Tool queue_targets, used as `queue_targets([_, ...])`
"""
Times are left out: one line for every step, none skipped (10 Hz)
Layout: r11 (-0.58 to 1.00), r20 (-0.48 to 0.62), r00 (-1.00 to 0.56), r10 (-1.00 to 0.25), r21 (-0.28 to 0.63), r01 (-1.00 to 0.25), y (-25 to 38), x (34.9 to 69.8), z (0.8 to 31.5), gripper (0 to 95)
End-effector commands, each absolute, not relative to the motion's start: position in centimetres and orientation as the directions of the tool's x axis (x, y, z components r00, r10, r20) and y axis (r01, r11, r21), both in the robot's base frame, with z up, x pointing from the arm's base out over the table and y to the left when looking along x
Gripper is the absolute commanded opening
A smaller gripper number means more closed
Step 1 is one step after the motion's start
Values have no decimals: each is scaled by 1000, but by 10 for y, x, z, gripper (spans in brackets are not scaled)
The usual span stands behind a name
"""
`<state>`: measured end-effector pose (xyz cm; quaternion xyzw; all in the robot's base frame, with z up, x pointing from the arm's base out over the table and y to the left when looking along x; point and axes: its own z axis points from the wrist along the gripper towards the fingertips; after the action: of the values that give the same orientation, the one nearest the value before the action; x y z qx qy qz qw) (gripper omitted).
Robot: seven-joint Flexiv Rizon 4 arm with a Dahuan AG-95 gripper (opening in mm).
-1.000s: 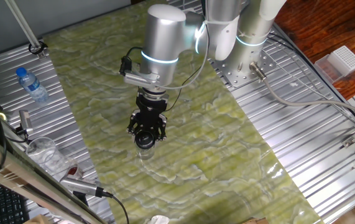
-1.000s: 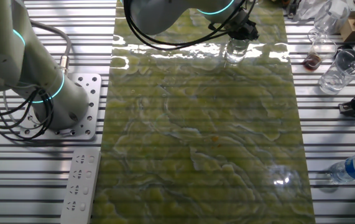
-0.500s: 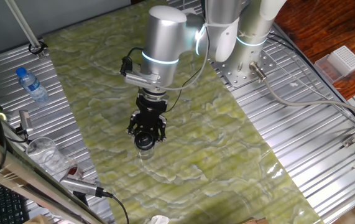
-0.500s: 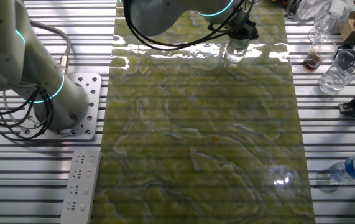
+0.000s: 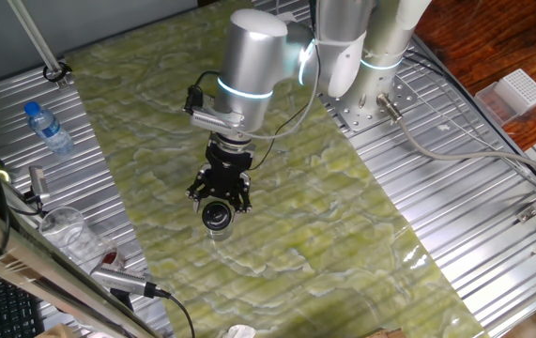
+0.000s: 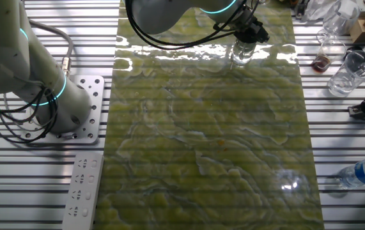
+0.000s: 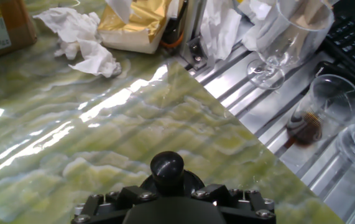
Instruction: Screw the lid onto the jar
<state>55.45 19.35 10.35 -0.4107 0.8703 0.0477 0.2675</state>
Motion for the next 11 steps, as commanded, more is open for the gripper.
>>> queue_targets([662, -499, -530, -685, -125, -739, 193, 553, 106, 950])
queue_targets([672, -487, -546, -682, -123, -730, 193, 553, 108, 950])
queue_targets([672, -471, -551, -689, -129, -730, 193, 553, 110, 950])
queue_targets([674, -460, -559, -690, -127, -728, 193, 554, 114, 950])
queue_targets([676, -458, -562, -689, -125, -727, 193, 554, 114, 950])
queue_targets([679, -452, -569, -687, -120, -724, 194, 554, 116, 950])
queue_targets([685, -451, -576, -681, -114, -720, 194, 555, 117, 950])
queue_targets([690, -449, -585, -676, -106, -716, 194, 556, 119, 950])
queue_targets([697, -437, -601, -669, -88, -711, 194, 557, 122, 950])
queue_targets([701, -424, -611, -668, -83, -709, 195, 559, 125, 950])
queue_targets([703, -412, -618, -669, -80, -707, 195, 560, 127, 950])
